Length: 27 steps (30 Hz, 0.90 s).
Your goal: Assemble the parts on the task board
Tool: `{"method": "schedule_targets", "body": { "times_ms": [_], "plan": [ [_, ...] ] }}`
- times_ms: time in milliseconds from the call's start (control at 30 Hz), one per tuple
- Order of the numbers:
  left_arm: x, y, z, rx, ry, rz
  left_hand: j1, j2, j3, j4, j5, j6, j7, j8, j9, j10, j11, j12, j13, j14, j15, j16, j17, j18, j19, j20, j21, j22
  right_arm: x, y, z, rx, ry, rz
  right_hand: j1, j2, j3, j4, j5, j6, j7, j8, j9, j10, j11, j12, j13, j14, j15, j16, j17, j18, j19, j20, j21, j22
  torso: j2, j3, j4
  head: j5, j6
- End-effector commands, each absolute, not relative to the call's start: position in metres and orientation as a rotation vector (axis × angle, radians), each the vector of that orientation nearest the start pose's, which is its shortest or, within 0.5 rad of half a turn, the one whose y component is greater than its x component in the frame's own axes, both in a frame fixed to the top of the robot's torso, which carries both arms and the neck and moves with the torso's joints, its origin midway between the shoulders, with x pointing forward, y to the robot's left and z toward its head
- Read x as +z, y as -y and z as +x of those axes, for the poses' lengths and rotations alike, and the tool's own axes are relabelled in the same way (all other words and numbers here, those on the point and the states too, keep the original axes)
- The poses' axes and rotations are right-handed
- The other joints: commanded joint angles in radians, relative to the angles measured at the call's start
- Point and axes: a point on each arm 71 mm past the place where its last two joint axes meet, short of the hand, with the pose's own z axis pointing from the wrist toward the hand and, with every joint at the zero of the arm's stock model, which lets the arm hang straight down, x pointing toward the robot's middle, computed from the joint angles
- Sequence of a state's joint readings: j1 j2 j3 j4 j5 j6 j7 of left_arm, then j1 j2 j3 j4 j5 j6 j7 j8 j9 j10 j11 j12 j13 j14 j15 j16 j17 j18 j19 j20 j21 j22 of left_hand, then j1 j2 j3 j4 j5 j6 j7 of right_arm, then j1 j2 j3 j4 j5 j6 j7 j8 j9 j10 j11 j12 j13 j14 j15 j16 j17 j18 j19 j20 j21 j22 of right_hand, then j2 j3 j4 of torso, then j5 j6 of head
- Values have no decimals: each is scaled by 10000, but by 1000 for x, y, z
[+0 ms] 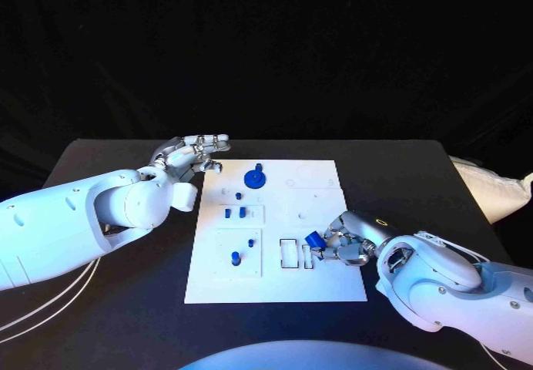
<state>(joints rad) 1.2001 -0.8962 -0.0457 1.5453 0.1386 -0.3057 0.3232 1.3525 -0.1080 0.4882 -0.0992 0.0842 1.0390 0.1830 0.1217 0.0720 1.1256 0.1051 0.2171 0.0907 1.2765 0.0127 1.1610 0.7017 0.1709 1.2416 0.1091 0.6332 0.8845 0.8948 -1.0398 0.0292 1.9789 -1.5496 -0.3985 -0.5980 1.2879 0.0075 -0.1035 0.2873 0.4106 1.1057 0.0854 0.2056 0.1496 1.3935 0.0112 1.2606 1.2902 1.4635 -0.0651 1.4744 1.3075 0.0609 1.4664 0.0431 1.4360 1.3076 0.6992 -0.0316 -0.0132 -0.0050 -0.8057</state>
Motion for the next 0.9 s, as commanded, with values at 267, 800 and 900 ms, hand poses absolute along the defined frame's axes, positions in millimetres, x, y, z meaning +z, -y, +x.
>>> {"method": "schedule_targets", "body": {
  "times_ms": [267, 800, 900],
  "plan": [
    [-187, -228, 484, -15353, -14401, -13223, 83, 9, -30, -16, 61, -63, -16, 37, -7, -93, -8, 55, 11, -62, 25, -47, -9, 88, -71, 24, -39, -12, -235, 178, 350, 5994, -19096, 2901, -354, 379, -212, 44, 474, 180, -121, 2, 387, 341, -164, 51, 144, 795, -85, 80, 1044, -119, 140, -87, 110, 413, 9, -11, 14, -48, 42],
    [-187, -227, 483, -15410, -14423, -13221, -93, 14, -186, 74, 46, -90, -18, 93, -1, -154, -4, 167, 15, -67, 44, -17, -49, 88, -80, 48, -77, -39, -247, 155, 351, 6040, -20408, 1829, -863, 562, -520, 45, 258, 232, -156, -14, 564, 357, -187, -93, 141, 791, -100, 80, 1039, -119, 142, -87, 111, 419, 11, -14, 22, 7, 11],
    [-187, -227, 483, -15420, -14426, -13220, -93, 14, -186, 74, 46, -90, -18, 93, -1, -154, -4, 167, 15, -67, 44, -17, -49, 88, -80, 48, -77, -39, -247, 153, 351, 6044, -20412, 1711, -897, 562, -556, 40, 221, 241, -162, -12, 585, 360, -192, -114, 135, 793, -103, 85, 1048, -119, 142, -89, 110, 418, 9, -14, 23, 17, -5]
  ]
}}
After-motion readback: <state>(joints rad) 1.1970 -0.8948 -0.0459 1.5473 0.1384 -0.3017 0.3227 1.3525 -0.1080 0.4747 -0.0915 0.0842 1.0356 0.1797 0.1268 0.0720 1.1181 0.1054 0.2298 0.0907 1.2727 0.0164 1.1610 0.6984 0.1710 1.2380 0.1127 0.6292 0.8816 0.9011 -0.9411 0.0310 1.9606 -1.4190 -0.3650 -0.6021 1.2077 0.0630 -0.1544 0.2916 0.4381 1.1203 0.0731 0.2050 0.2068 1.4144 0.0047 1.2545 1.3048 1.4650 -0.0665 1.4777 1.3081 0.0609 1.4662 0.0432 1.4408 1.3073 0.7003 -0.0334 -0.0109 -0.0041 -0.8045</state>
